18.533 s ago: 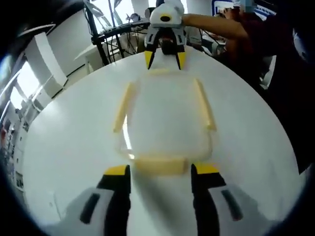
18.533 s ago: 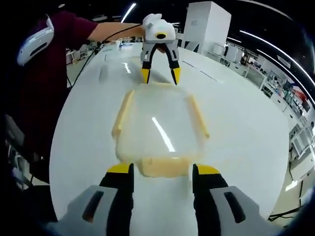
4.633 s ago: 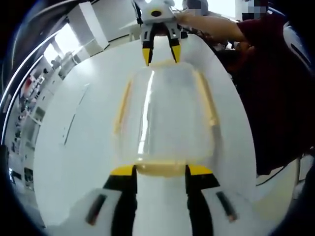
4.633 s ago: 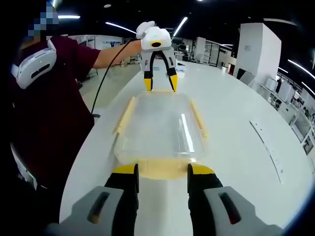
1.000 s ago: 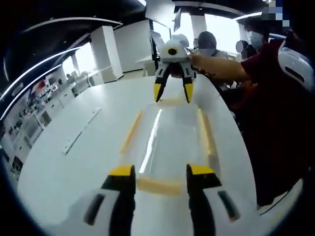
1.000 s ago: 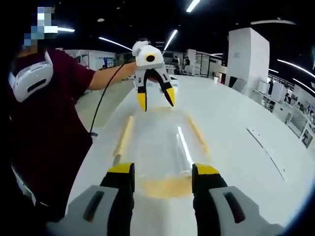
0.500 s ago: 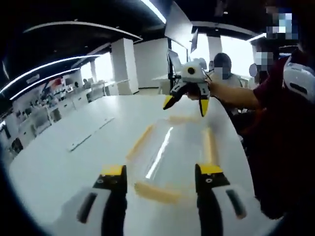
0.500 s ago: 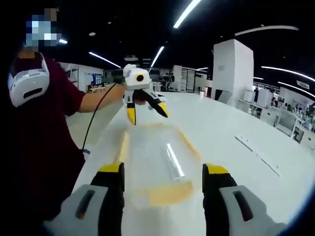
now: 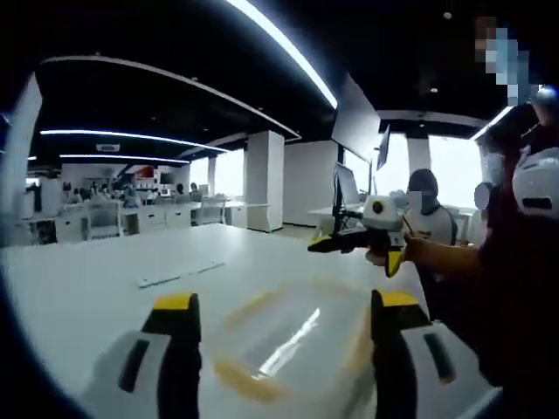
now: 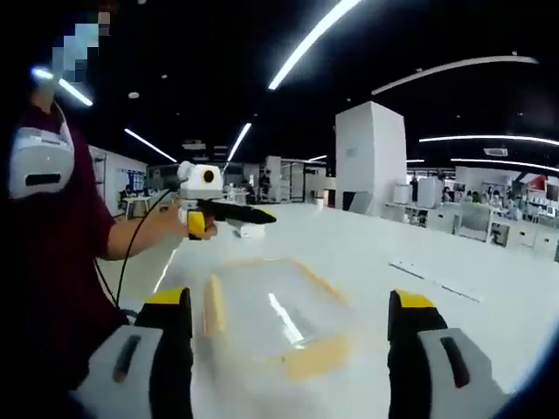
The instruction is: Snap each plastic latch of the storage box into its locked position after aligning the lid with the box until every specified latch is closed and the lid sits flush.
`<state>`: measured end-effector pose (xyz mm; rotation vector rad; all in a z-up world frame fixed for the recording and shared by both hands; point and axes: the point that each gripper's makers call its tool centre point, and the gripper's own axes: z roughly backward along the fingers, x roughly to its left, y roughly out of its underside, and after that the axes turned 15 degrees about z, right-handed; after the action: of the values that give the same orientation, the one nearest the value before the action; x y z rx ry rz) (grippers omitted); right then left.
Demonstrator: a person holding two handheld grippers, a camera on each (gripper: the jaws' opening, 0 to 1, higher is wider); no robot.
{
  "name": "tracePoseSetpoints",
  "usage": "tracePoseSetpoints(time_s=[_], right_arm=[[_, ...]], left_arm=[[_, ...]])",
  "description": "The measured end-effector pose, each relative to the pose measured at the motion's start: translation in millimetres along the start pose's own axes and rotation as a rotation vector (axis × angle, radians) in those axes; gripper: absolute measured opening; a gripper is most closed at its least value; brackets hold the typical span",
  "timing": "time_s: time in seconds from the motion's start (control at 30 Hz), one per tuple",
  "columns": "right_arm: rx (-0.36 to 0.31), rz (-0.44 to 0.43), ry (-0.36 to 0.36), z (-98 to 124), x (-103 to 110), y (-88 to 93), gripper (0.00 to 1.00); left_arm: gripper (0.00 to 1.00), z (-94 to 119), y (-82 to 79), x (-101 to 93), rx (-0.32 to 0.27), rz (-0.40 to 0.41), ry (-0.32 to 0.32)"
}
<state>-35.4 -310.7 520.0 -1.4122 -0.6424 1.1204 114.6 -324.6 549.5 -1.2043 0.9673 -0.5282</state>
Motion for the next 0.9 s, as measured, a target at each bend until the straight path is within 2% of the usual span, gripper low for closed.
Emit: tracePoseSetpoints(time_s=[0.1,0.17,0.23,0.37,0.43,0.5,0.63,0.8,0.9], right_arm=[[-0.031,-0.039,0.047,1.7,0.3,-2.2,1.00],[-0.034,-0.049,0.070,3.6,0.4,-1.7,1.00],[-0.043,-0.054,0.101,7.9,-0.7,-3.8,1.00],[-0.079,-0.078,0.154,15.3,1.3,-11.1,1.00],[-0.058,-0.068,0.188,18.3,2.5,-8.9,1.00],[-0.054,-0.055,0.201,20.9,6.7,-9.2,1.00],[-0.054,-0.061,0.264,28.6,5.0,-7.8,1.00],[-0.114,-0.133,0.333,37.0,3.4,-10.6,1.00],[-0.125,-0.138,0.334,38.3,9.7,-10.6,1.00]], left_arm=[[0.82,2.6,5.2,2.8,-0.010,0.025,-0.030],[0.85,4.5,5.2,6.6,-0.033,0.051,-0.058],[0.87,6.2,5.4,4.3,-0.046,0.071,-0.057],[0.95,5.5,4.1,0.9,-0.069,0.065,-0.078],[0.99,4.3,5.5,-1.0,-0.076,0.058,-0.091],[1.00,4.1,7.5,-2.8,-0.074,0.062,-0.094],[1.00,5.2,4.8,-5.0,-0.112,0.090,-0.103],[1.00,10.4,7.7,-4.9,-0.135,0.101,-0.126],[1.00,14.9,9.7,-5.6,-0.143,0.107,-0.135]])
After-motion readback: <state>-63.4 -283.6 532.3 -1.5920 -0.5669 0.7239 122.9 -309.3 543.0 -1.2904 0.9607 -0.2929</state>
